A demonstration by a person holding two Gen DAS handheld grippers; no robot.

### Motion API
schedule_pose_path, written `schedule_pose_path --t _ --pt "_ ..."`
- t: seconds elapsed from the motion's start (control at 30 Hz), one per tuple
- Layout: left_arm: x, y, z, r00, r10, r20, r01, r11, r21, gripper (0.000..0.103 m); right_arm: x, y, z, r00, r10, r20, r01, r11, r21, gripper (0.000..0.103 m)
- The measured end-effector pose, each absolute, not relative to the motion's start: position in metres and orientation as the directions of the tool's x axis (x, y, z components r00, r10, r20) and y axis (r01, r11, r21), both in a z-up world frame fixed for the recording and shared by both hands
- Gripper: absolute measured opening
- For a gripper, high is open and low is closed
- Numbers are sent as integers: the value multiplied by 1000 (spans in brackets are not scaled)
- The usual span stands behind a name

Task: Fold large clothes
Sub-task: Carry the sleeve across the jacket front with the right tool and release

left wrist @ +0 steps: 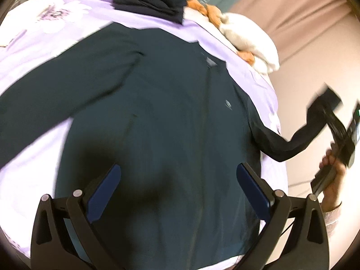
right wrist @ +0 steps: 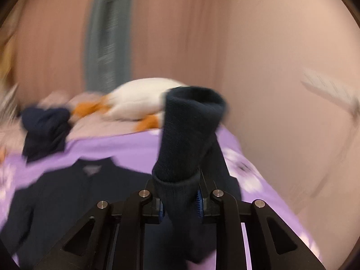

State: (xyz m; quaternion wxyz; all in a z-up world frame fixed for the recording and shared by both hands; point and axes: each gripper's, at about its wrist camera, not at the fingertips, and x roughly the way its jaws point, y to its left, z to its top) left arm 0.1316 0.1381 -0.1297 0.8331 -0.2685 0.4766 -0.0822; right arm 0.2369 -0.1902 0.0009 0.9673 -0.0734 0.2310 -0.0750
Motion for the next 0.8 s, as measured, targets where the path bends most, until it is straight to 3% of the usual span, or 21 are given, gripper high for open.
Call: schedule_pose_path --t 0.07,0.2,0.3,0.43,0.5,0.53,0.6,0.73,0.8 --pt "132 153 -130 541 -376 -752 -142 841 -522 103 257 -144 -17 872 -147 -468 16 962 -273 23" --pt "133 176 -135 546 -350 -761 -182 837 -516 103 277 -35 -107 835 -138 -533 -208 817 -538 23" --pt "133 192 -141 544 -328 -772 -216 835 -507 103 271 14 -169 784 -95 -614 -363 732 -577 23" --pt "140 200 -148 537 -299 -789 -240 842 -482 103 263 60 -224 750 -142 -646 -477 560 -678 25" --pt "147 202 -152 532 -291 -795 -241 848 -472 103 256 55 -230 769 -120 -627 -483 533 -695 34" --pt "151 201 -154 531 -293 -795 -240 848 -473 103 254 47 -224 773 -101 -626 -484 546 -684 42" --pt "162 200 -157 529 -304 -793 -235 845 -480 103 260 33 -207 756 -47 -653 -500 602 -622 80" --pt "182 193 -160 532 -402 -745 -191 801 -568 103 259 -35 -145 644 189 -741 -570 765 -300 82" --pt "192 188 -156 546 -451 -706 -149 777 -612 103 248 -66 -128 597 313 -739 -568 815 -113 82"
